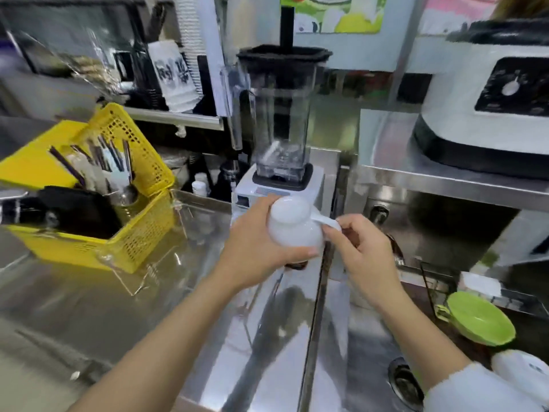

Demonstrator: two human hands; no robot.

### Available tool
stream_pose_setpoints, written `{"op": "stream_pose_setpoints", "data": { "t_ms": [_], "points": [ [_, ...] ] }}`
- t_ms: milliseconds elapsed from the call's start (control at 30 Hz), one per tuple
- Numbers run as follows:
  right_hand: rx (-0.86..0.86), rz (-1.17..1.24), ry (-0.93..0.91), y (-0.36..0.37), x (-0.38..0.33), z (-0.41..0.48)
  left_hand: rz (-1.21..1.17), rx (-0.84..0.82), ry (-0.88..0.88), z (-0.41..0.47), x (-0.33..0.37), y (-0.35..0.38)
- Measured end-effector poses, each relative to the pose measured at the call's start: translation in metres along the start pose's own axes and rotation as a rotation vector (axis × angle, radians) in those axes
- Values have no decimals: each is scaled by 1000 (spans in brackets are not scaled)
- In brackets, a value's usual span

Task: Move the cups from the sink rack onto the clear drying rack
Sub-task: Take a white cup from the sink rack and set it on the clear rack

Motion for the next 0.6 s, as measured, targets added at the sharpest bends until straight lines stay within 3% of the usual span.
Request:
{"op": "stream_pose_setpoints", "data": {
  "t_ms": [267, 600],
  "points": [
    [-172, -221, 137, 91, 5, 36, 180, -100, -55, 38, -68, -51],
    [-226, -489, 188, 128, 27, 43, 329, -173, -18, 54, -104, -51]
  ]
}}
Point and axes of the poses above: each hand's wrist, its own z-axis towards the middle knuckle, its own y-axis out of the palm, x = y × z, the point moved 8 cm from there along z, towards the middle knuckle, and after that the axes turned 1 degree about -x, right-handed, at the moved point
